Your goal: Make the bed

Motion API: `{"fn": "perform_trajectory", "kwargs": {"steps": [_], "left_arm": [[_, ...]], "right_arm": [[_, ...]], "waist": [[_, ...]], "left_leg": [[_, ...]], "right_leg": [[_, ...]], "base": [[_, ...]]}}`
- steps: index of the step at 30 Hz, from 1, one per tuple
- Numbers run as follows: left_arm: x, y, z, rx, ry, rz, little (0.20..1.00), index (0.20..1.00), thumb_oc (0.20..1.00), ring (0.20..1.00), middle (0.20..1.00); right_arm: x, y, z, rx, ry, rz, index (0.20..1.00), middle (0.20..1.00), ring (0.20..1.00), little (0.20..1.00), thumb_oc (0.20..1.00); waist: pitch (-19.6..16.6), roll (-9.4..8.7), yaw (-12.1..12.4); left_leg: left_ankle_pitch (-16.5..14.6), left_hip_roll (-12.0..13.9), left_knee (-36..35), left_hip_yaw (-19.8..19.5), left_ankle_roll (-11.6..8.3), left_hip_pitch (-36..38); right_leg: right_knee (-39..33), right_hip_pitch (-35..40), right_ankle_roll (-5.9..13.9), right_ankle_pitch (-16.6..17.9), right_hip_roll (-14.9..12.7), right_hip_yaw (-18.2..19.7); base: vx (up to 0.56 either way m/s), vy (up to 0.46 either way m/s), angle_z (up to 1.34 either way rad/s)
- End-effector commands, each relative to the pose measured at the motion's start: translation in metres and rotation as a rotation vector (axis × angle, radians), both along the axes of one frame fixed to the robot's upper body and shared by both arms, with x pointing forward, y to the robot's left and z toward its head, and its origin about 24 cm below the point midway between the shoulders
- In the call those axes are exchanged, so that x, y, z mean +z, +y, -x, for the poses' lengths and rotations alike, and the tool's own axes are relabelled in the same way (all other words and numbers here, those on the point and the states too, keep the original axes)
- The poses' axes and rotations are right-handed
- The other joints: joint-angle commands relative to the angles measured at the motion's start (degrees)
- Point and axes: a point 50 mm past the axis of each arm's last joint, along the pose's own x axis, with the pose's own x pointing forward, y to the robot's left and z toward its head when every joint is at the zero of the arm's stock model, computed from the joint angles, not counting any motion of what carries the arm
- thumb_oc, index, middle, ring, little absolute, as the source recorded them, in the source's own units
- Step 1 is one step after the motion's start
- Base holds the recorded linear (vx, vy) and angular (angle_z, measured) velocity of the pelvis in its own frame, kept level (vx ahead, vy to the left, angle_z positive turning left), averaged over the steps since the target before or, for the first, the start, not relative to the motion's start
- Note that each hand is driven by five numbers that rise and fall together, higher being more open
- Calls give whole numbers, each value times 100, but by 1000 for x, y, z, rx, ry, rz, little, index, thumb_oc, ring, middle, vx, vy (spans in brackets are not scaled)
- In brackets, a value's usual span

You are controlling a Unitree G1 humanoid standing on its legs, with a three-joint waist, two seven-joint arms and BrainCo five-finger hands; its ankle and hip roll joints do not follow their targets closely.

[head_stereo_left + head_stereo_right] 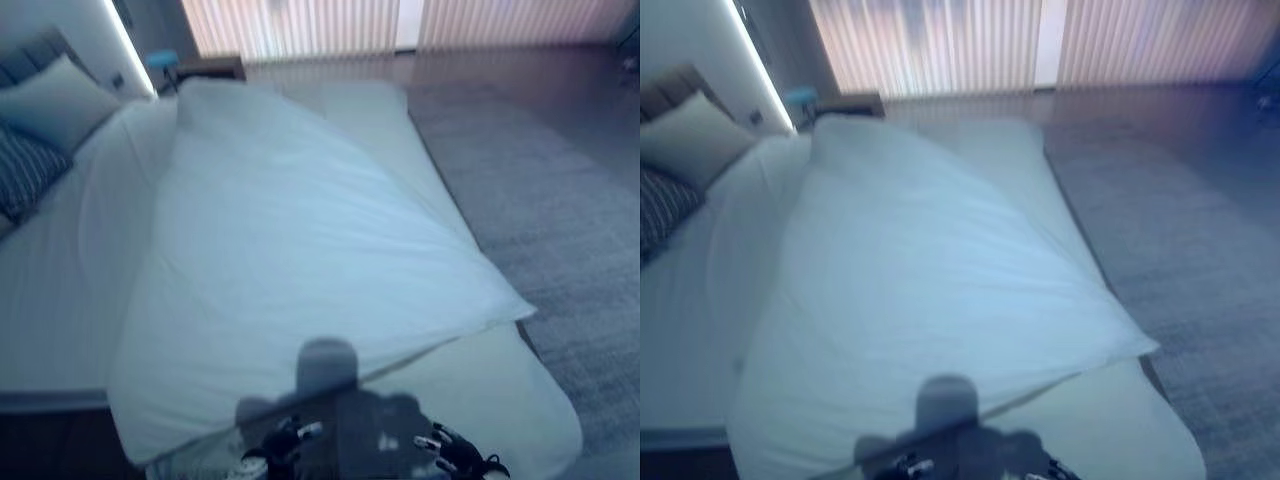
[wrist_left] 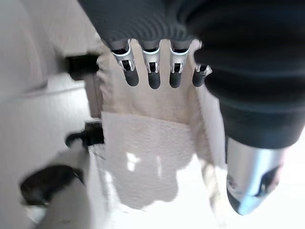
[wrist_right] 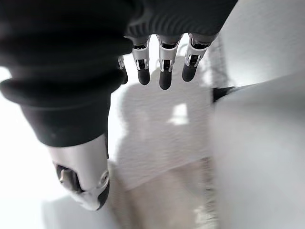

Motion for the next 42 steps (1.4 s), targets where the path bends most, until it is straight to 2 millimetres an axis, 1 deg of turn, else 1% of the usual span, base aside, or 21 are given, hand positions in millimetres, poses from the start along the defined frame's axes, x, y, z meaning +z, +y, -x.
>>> {"fn": "perform_trajectory", "kwargs": {"steps": [1, 2, 3, 4, 6, 8, 9, 10, 12, 15, 19, 22, 23, 24, 25, 26, 32, 34, 40, 41, 42], "left_arm": [[16, -13, -27, 118, -84, 92, 1000, 1000, 1000, 1000, 1000], [20, -15, -34, 133, -102, 108, 1000, 1000, 1000, 1000, 1000], [20, -15, -34, 133, -102, 108, 1000, 1000, 1000, 1000, 1000], [27, -15, -43, 185, -121, 146, 1000, 1000, 1000, 1000, 1000], [31, -16, -50, 199, -136, 160, 1000, 1000, 1000, 1000, 1000], [34, -15, -54, 217, -143, 166, 1000, 1000, 1000, 1000, 1000], [40, -12, -62, 281, -165, 207, 1000, 1000, 1000, 1000, 1000], [40, -12, -62, 281, -165, 207, 1000, 1000, 1000, 1000, 1000], [43, -8, -66, 348, -172, 234, 1000, 1000, 1000, 1000, 1000], [49, -3, -75, 412, -180, 246, 1000, 1000, 1000, 1000, 1000], [68, 6, -95, 580, -244, 342, 1000, 1000, 1000, 1000, 1000], [81, 12, -108, 668, -303, 407, 1000, 1000, 1000, 1000, 1000], [86, 15, -111, 699, -323, 432, 1000, 1000, 1000, 1000, 1000], [86, 15, -111, 699, -323, 432, 1000, 1000, 1000, 1000, 1000], [94, 17, -118, 739, -360, 472, 1000, 1000, 1000, 1000, 1000], [101, 17, -123, 758, -383, 503, 1000, 1000, 1000, 1000, 1000], [127, 20, -140, 830, -494, 625, 1000, 1000, 1000, 1000, 1000], [133, 19, -143, 836, -525, 658, 1000, 1000, 1000, 1000, 1000], [142, 16, -147, 855, -574, 733, 1000, 1000, 1000, 1000, 1000], [145, 15, -148, 858, -585, 744, 598, 598, 598, 598, 598], [145, 15, -148, 858, -585, 744, 598, 598, 598, 598, 598]], "right_arm": [[13, 1, -24, -22, -117, 2, 1000, 1000, 1000, 1000, 1000], [17, 0, -30, -25, -138, 7, 1000, 1000, 1000, 1000, 1000], [17, 0, -30, -25, -138, 7, 1000, 1000, 1000, 1000, 1000], [22, 0, -39, -46, -174, -4, 1000, 1000, 1000, 1000, 1000], [27, -1, -45, -58, -202, -10, 1000, 1000, 1000, 1000, 1000], [29, 0, -49, -66, -215, -19, 1000, 1000, 1000, 1000, 1000], [35, 5, -58, -70, -258, -42, 1000, 1000, 1000, 1000, 1000], [35, 5, -58, -69, -258, -42, 1000, 1000, 1000, 1000, 1000], [40, 9, -63, -59, -285, -56, 1000, 1000, 1000, 1000, 1000], [46, 13, -70, -22, -316, -62, 1000, 1000, 1000, 1000, 1000], [57, 17, -81, -13, -382, -82, 1000, 1000, 1000, 1000, 1000], [65, 21, -87, 8, -427, -92, 1000, 1000, 1000, 1000, 1000], [67, 22, -88, 11, -437, -96, 1000, 1000, 1000, 1000, 1000], [67, 22, -88, 12, -437, -95, 1000, 1000, 1000, 1000, 1000], [68, 23, -89, 17, -446, -100, 1000, 1000, 1000, 1000, 1000], [69, 24, -90, 23, -452, -100, 1000, 1000, 1000, 1000, 1000], [69, 28, -87, 41, -456, -105, 1000, 1000, 1000, 1000, 1000], [67, 28, -85, 46, -449, -105, 1000, 1000, 1000, 1000, 1000], [65, 29, -83, 36, -440, -108, 1000, 1000, 1000, 1000, 1000], [66, 30, -84, 35, -445, -111, 1000, 1000, 1000, 1000, 1000], [66, 30, -84, 35, -445, -111, 1000, 1000, 1000, 1000, 1000]], "waist": [[12, -243, -170], [34, -218, -198], [33, -218, -198], [129, -194, -215], [165, -165, -235], [196, -158, -240], [254, -152, -265], [241, -148, -266], [261, -143, -283], [292, -152, -310], [323, -178, -361], [354, -219, -401], [361, -236, -413], [357, -235, -413], [389, -247, -416], [375, -254, -430], [366, -276, -461], [342, -269, -454], [289, -258, -379], [297, -263, -363], [299, -265, -361]], "left_leg": [[-217, -360, 427, 78, 312, -659], [-261, -347, 624, 74, 302, -909], [-261, -347, 625, 74, 302, -911], [-288, -318, 836, 104, 295, -1196], [-386, -288, 1092, 102, 300, -1501], [-426, -275, 1217, 112, 290, -1647], [-521, -212, 1510, 123, 284, -1989], [-528, -210, 1525, 121, 284, -2012], [-561, -192, 1617, 130, 281, -2182], [-593, -155, 1712, 168, 266, -2376], [-641, -126, 1843, 201, 250, -2601], [-671, -100, 1878, 222, 255, -2675], [-678, -97, 1889, 225, 258, -2714], [-678, -97, 1891, 225, 258, -2720], [-725, -86, 1916, 254, 260, -2726], [-697, -97, 1907, 254, 264, -2777], [-708, -109, 1916, 309, 275, -2832], [-714, -97, 1917, 326, 279, -2837], [-719, -40, 1922, 402, 272, -2827], [-720, -25, 1909, 417, 274, -2805], [-720, -25, 1907, 419, 274, -2801]], "right_leg": [[37, -480, 210, 587, -13, 225], [229, -714, 213, 550, -13, 212], [229, -715, 213, 550, -13, 212], [466, -1016, 205, 503, -11, 207], [738, -1352, 205, 428, -1, 219], [833, -1479, 207, 416, -14, 204], [1078, -1816, 198, 376, -5, 209], [1088, -1836, 197, 372, -3, 207], [1155, -2014, 191, 366, 11, 229], [1216, -2202, 196, 365, 18, 250], [1271, -2421, 196, 375, 53, 291], [1228, -2483, 206, 409, 75, 339], [1222, -2529, 206, 422, 88, 368], [1224, -2535, 206, 422, 88, 368], [1231, -2546, 206, 405, 96, 389], [1205, -2587, 202, 437, 99, 406], [1161, -2661, 230, 508, 101, 472], [1166, -2685, 233, 513, 89, 480], [1205, -2714, 241, 507, 83, 498], [1205, -2700, 254, 505, 73, 489], [1205, -2697, 254, 505, 73, 491]], "base": [[-153, -3, 28], [-117, 10, 25], [-107, 11, 21], [-83, 20, 9], [-77, 18, -9], [-63, 5, -14], [-76, 7, -8], [-61, 16, 0], [0, 0, 0], [-21, 24, -4], [3, 16, -2], [8, 29, -6], [4, 18, -8], [18, 32, -5], [13, 34, -4], [22, 43, -6], [8, 31, -7], [-1, 21, -6], [-3, 10, -1], [-9, 13, -5], [-19, 10, -10]]}}
